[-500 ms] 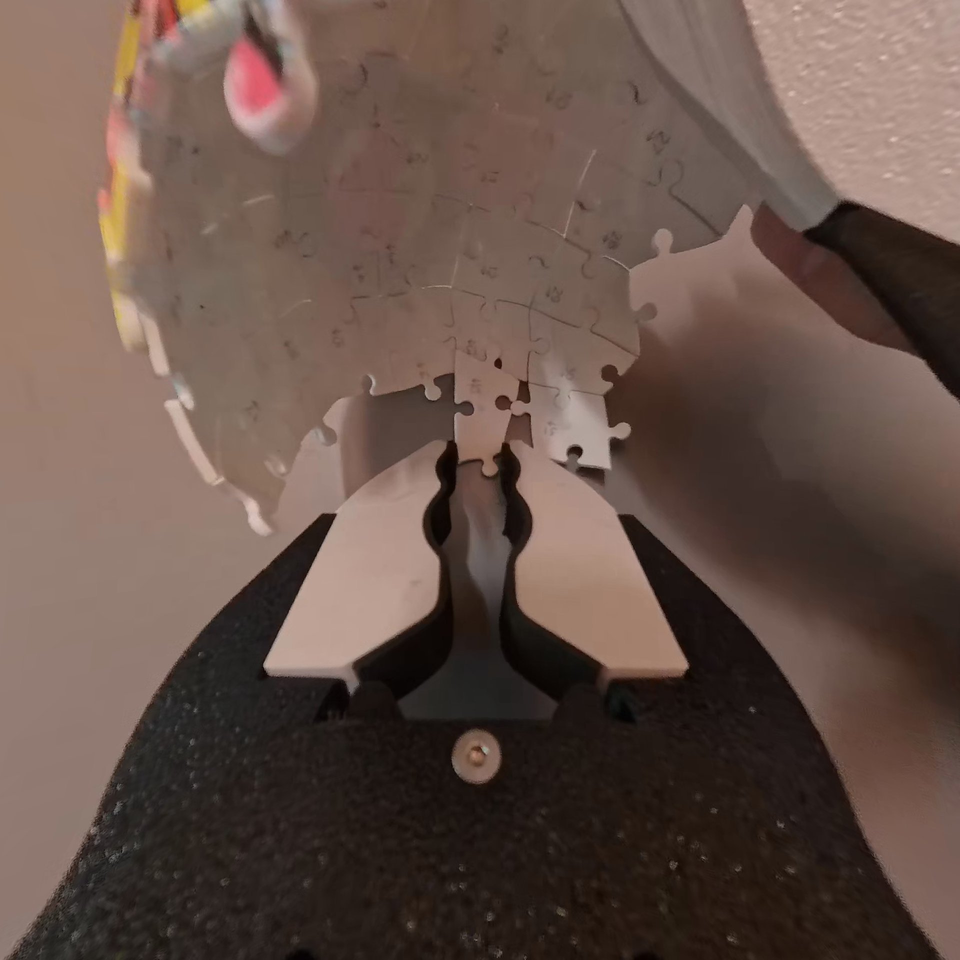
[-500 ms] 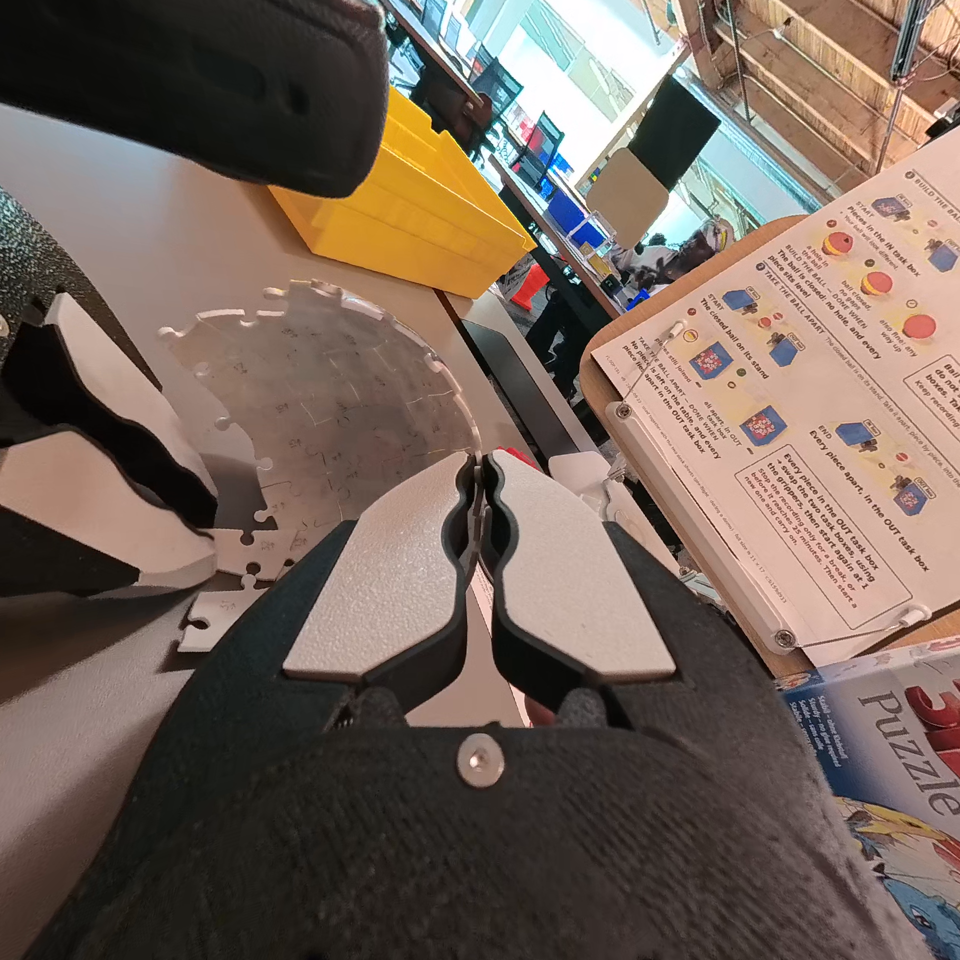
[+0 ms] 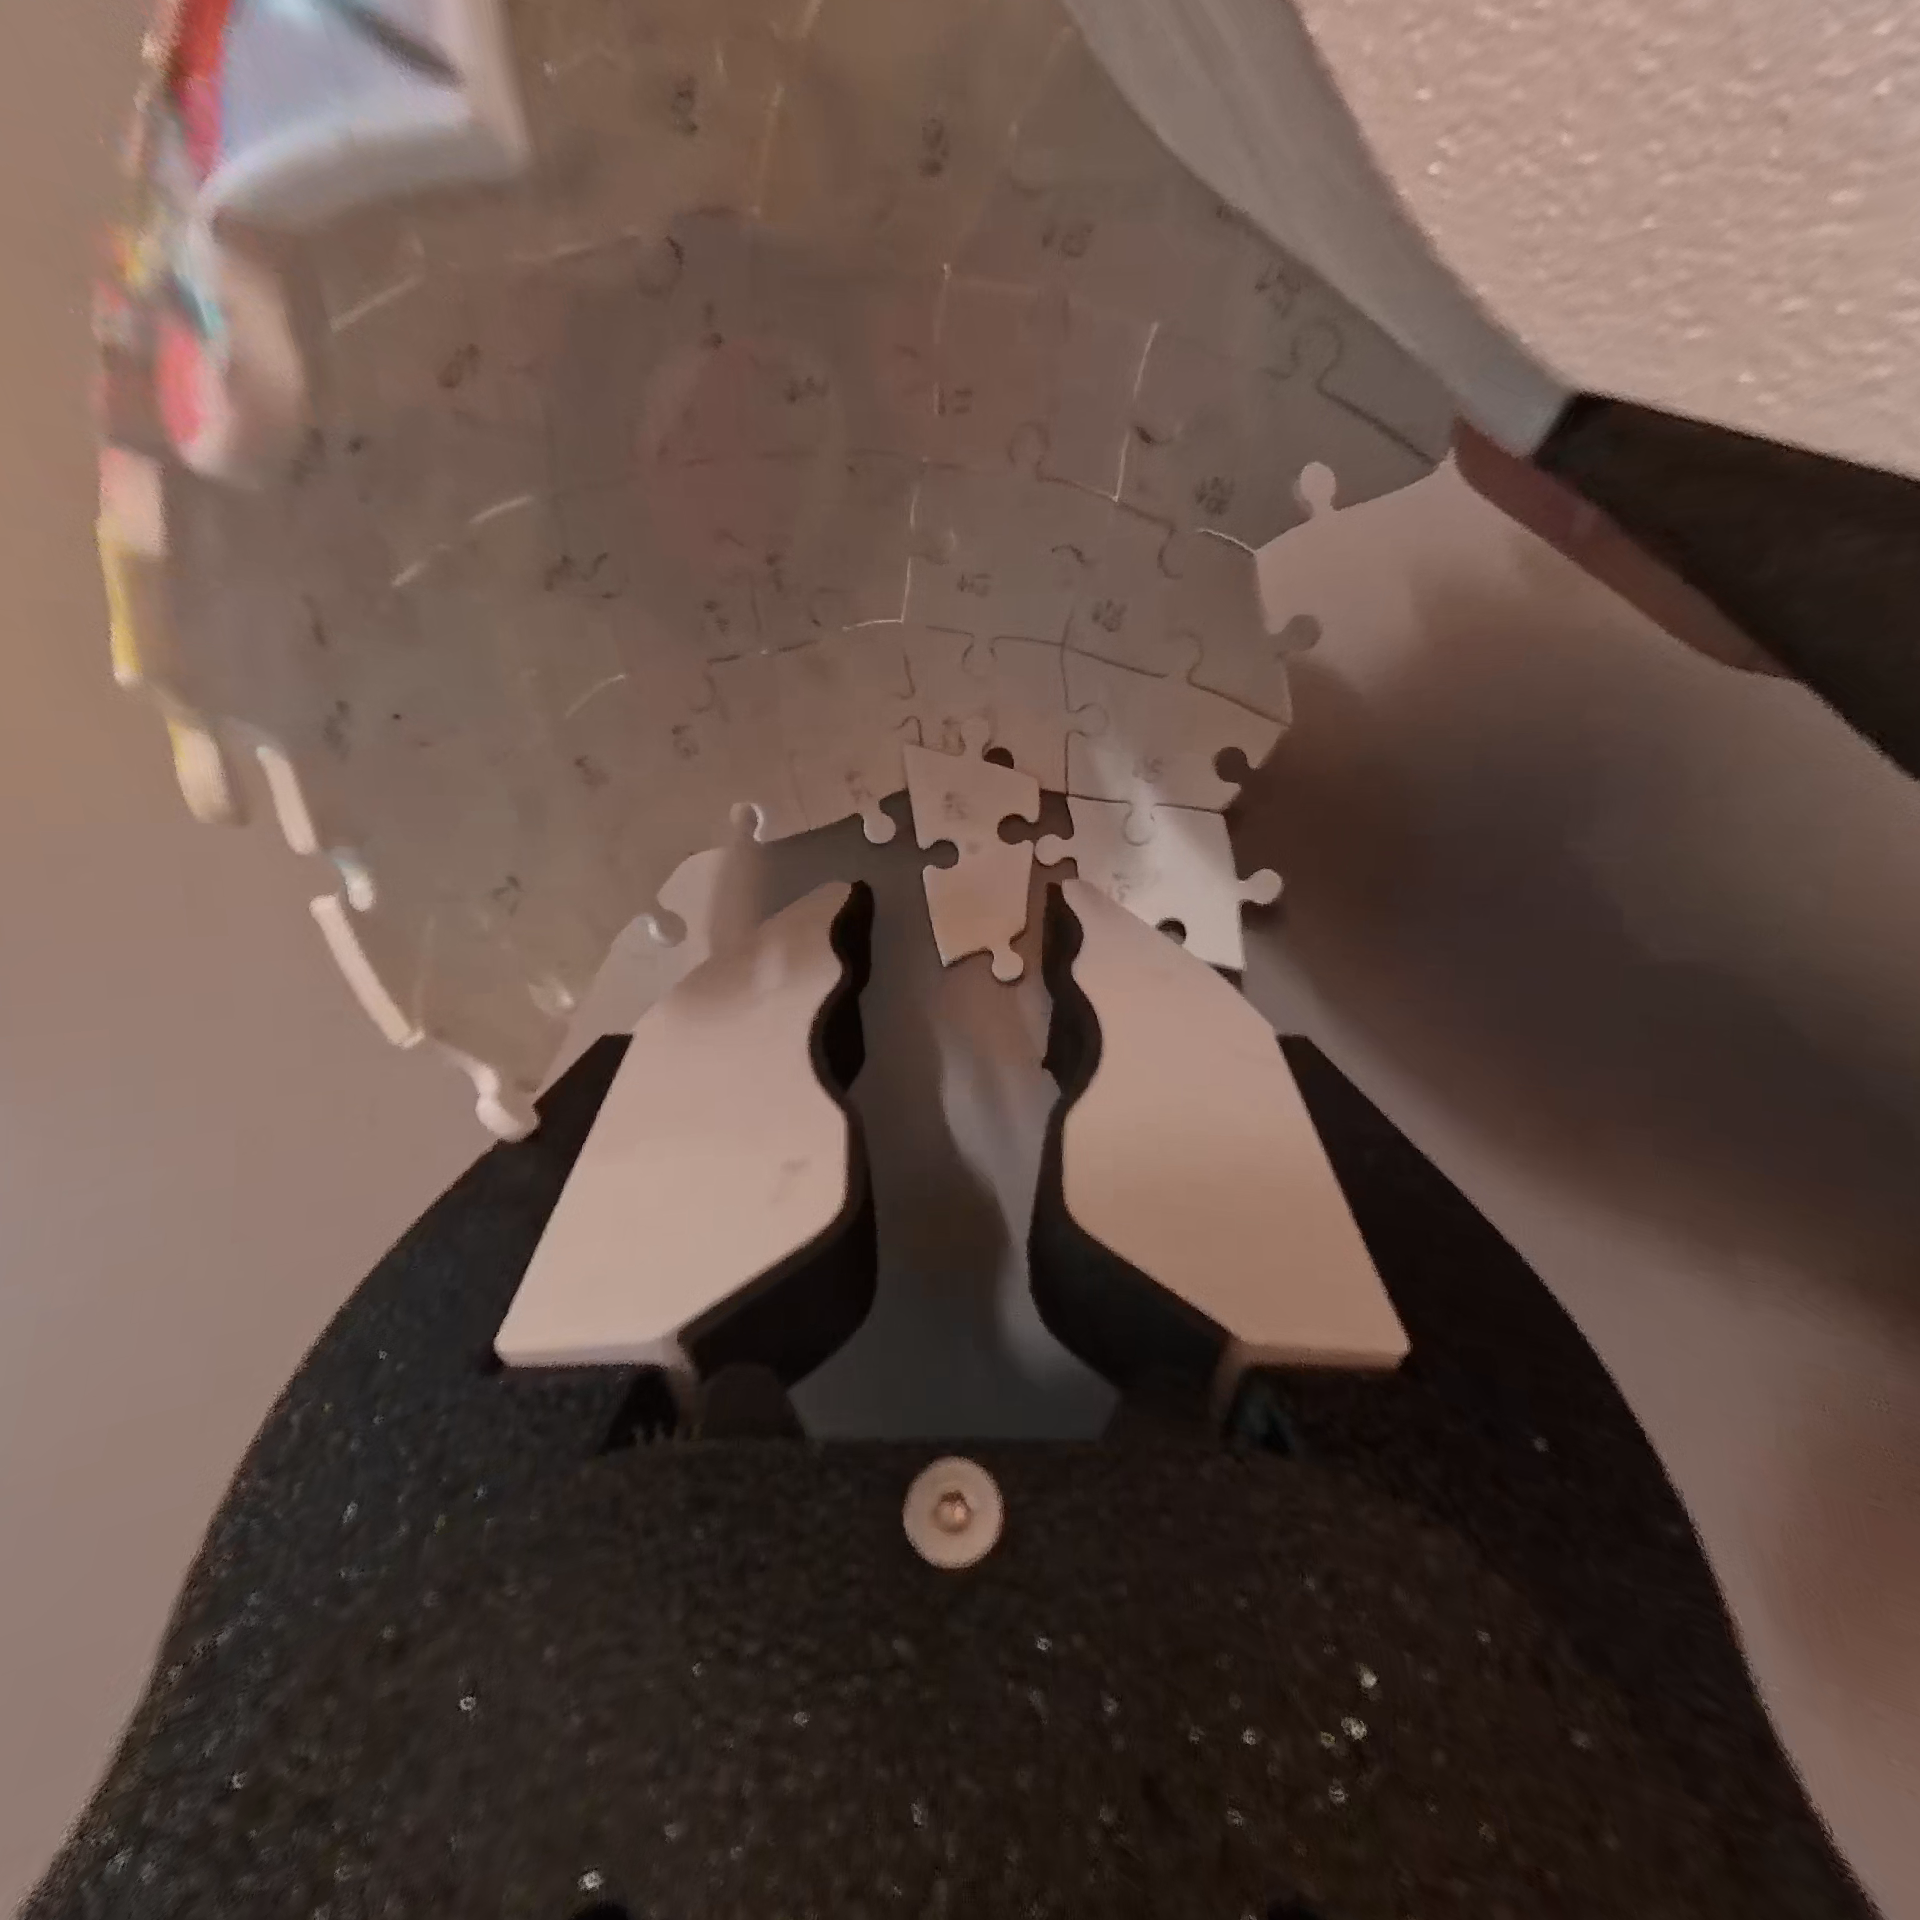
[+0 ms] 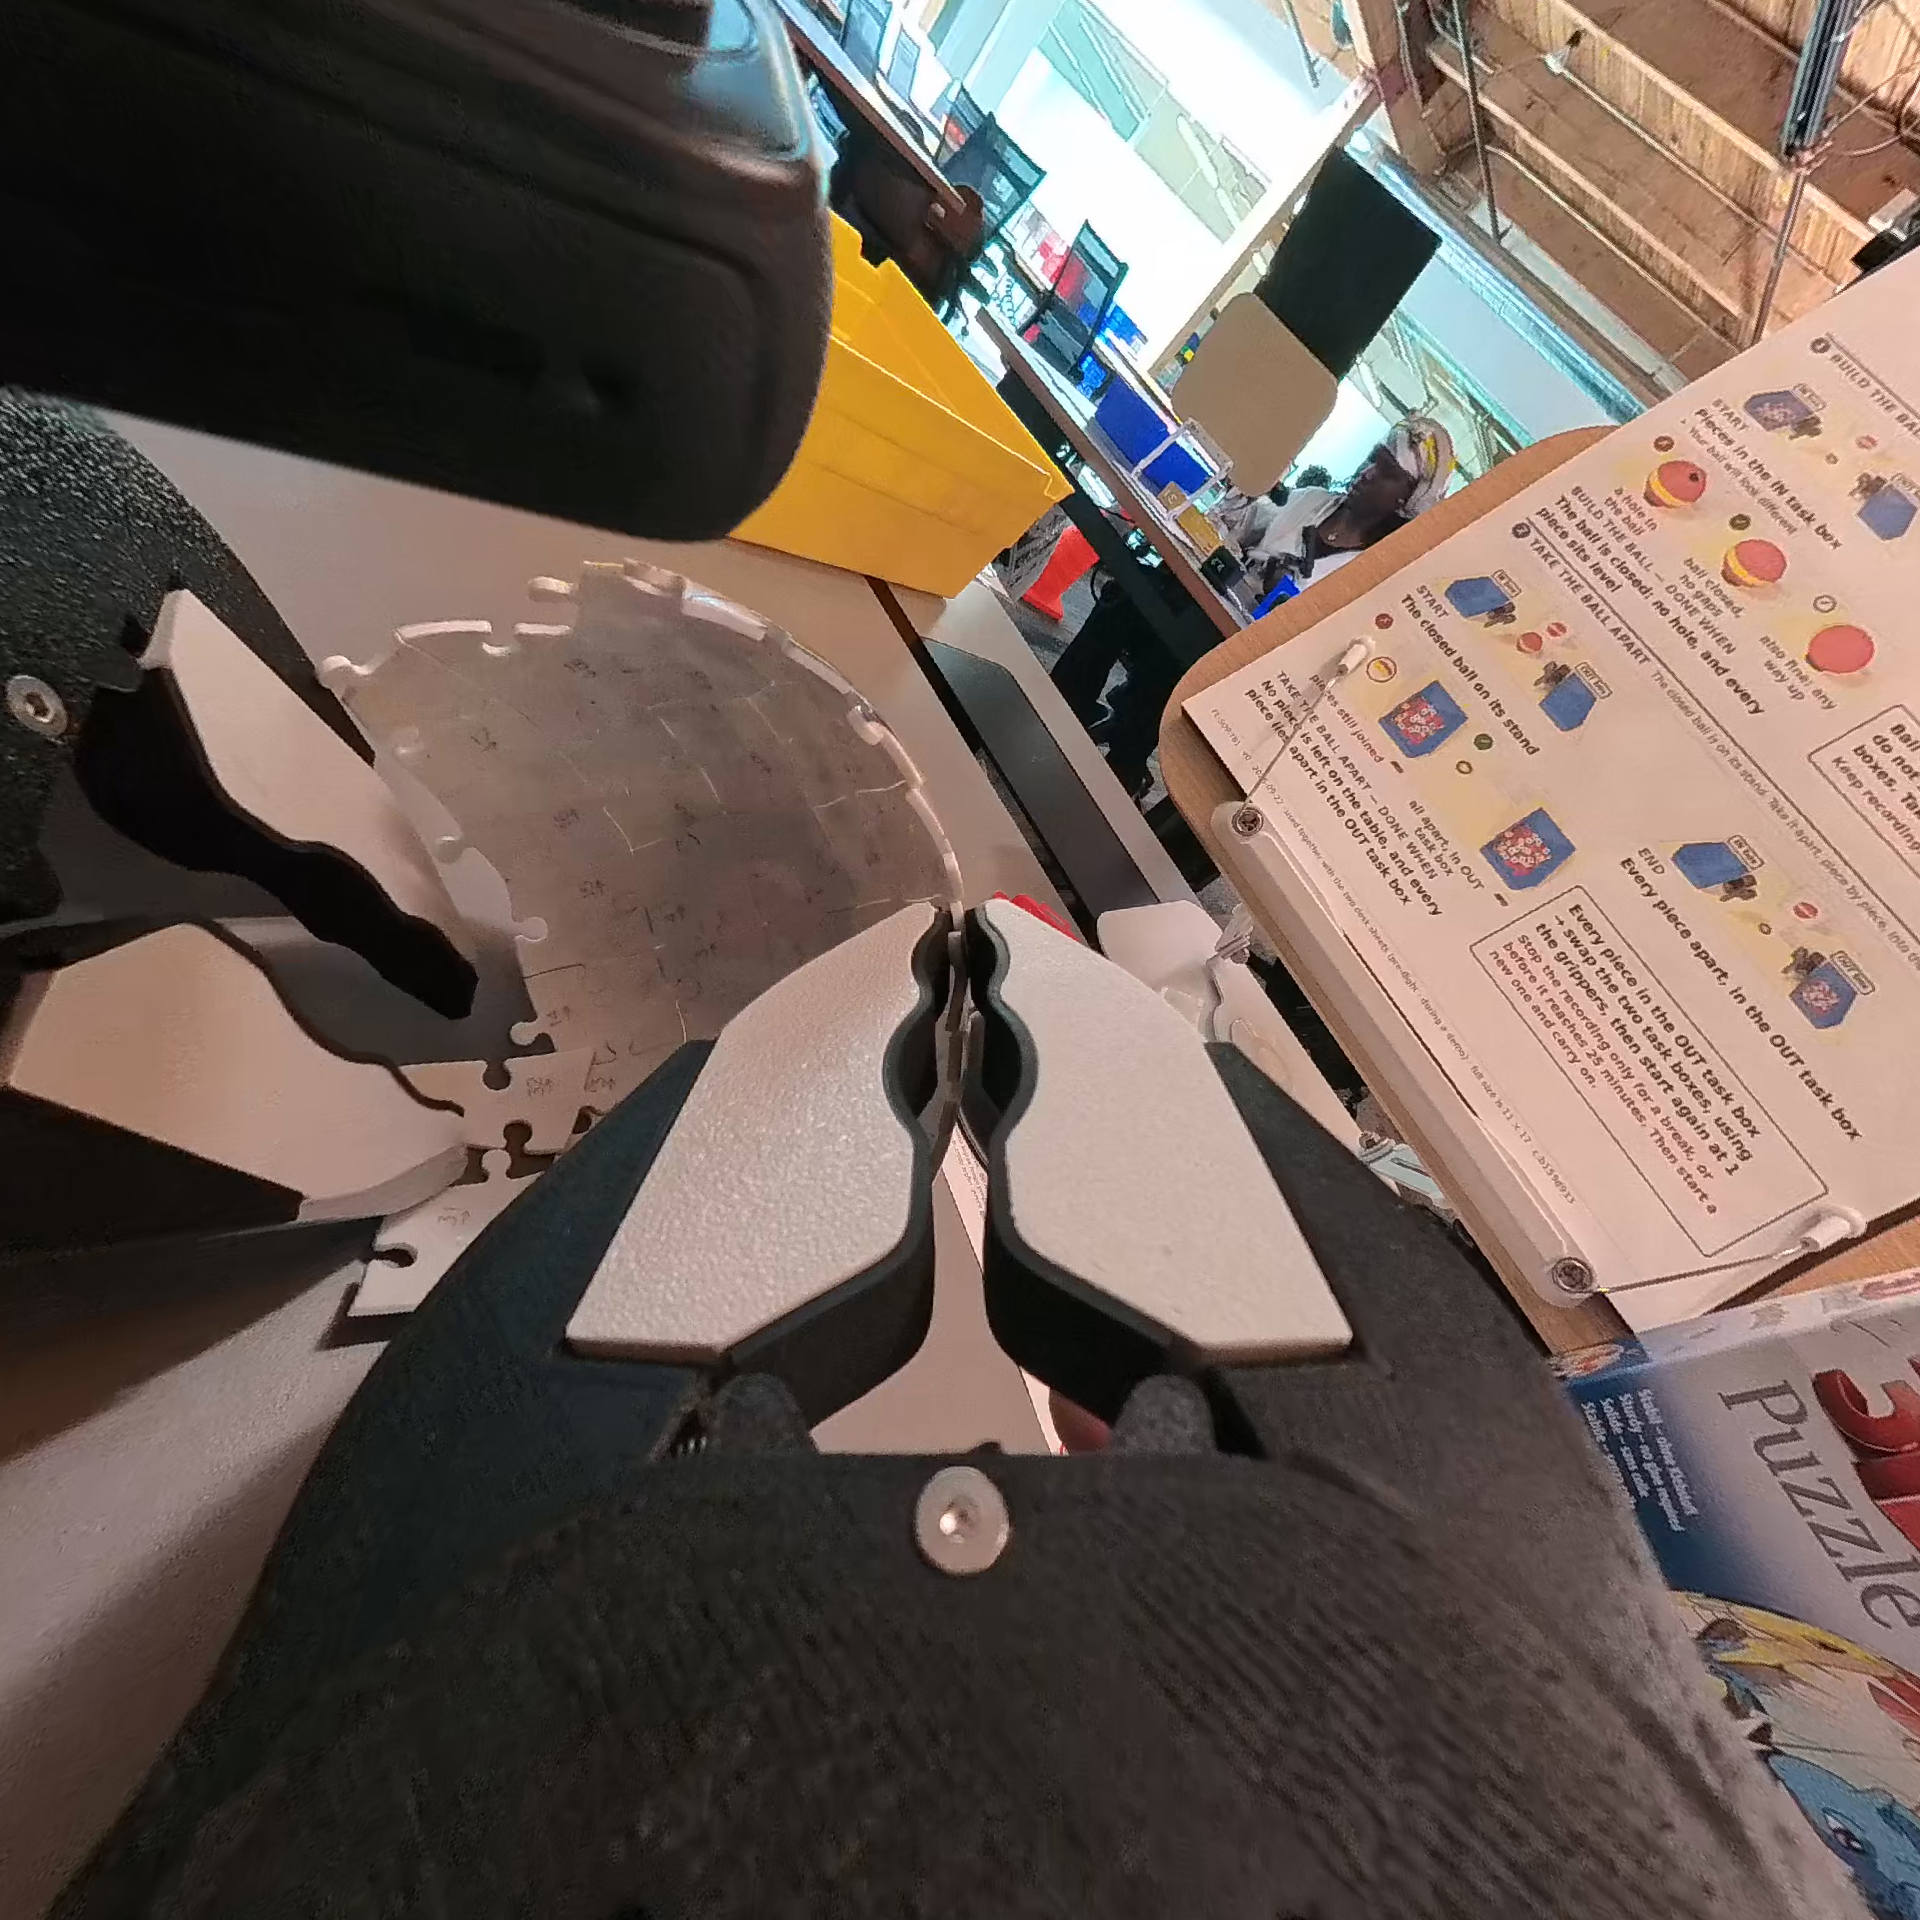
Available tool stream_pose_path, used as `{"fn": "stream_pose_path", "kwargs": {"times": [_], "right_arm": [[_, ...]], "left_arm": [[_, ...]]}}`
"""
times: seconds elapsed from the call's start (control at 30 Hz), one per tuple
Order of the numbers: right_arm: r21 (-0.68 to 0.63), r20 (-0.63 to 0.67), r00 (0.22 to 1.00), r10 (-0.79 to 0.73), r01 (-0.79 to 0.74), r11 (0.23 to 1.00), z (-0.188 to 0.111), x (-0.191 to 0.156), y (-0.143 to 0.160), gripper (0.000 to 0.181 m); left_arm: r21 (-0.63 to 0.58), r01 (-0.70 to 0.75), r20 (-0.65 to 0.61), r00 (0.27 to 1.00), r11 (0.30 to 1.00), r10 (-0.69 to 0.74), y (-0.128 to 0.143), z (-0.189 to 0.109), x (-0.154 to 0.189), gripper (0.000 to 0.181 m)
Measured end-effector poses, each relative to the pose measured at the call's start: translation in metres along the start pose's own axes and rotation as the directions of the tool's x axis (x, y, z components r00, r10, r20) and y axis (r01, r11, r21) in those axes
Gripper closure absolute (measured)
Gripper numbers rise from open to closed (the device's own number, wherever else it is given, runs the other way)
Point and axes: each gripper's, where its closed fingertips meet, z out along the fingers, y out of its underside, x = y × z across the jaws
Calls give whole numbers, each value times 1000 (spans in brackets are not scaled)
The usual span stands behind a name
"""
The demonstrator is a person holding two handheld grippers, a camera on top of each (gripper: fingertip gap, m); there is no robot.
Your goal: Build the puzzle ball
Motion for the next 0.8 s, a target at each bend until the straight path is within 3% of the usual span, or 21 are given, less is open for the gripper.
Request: {"fn": "stream_pose_path", "kwargs": {"times": [0.13, 0.8], "right_arm": [[0, 0, 1000, -3, 3, 1000, 0, 0, 0, 178], [-1, 1, 1000, -1, 1, 1000, 0, 0, 1, 178]], "left_arm": [[3, 37, -55, 998, 999, -37, -1, 2, 5, 164], [-49, 142, -125, 981, 989, -147, 1, -3, 12, 164]]}}
